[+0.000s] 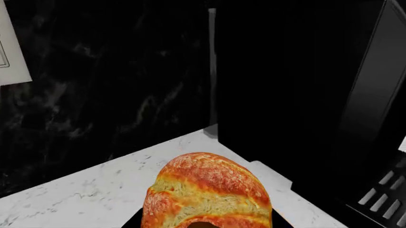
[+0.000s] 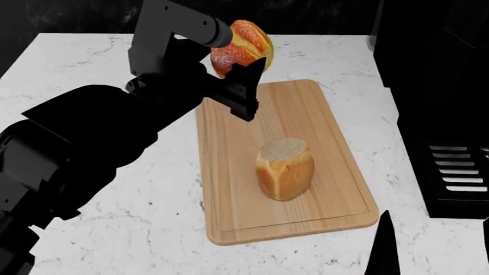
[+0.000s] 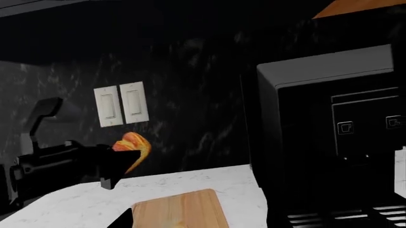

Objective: Place all breads on the cutting board.

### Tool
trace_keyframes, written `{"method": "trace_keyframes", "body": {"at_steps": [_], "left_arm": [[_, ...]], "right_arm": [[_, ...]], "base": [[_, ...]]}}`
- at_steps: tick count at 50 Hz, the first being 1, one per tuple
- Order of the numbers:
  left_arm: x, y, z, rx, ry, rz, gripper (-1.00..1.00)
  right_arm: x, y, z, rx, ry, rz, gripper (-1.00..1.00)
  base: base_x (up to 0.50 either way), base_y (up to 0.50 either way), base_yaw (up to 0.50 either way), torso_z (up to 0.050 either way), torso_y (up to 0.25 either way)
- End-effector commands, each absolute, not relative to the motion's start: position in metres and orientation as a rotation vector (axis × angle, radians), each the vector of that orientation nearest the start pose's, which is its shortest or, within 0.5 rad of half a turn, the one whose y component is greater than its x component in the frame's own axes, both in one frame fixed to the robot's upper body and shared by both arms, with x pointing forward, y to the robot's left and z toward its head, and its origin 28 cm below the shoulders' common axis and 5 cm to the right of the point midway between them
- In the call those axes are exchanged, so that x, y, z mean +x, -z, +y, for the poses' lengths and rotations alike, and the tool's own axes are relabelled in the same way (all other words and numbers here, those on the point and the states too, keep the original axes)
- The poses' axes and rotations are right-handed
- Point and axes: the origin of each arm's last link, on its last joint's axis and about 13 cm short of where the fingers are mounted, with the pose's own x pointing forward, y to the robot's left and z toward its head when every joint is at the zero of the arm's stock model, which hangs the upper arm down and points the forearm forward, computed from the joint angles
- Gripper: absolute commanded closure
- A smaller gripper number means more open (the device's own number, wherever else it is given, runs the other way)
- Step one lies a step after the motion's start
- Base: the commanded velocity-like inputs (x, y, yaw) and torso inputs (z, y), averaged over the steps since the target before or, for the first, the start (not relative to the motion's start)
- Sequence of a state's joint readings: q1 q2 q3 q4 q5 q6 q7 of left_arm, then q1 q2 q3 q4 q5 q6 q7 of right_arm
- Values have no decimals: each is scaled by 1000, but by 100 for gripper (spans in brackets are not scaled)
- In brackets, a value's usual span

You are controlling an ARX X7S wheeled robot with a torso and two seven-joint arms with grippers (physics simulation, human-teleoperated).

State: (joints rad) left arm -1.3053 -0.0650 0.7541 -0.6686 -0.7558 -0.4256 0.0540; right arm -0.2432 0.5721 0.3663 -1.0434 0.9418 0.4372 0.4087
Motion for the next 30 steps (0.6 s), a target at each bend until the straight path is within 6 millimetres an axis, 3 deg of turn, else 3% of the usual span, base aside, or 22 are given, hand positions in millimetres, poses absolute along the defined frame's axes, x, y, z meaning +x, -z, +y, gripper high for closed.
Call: {"method": "trace_keyframes", "body": {"at_steps": [1,30], "left_arm": [[402,-250,119,19,622,0,100],[392,-264,120,35,659,-38,100]], "right_arm": [[115,-186,-154,153,-45,-303,-100],[115,-192,-151,153,-64,-315,-100]], "base": [[0,0,3,34,-98],[0,0,0,36,-95]]}}
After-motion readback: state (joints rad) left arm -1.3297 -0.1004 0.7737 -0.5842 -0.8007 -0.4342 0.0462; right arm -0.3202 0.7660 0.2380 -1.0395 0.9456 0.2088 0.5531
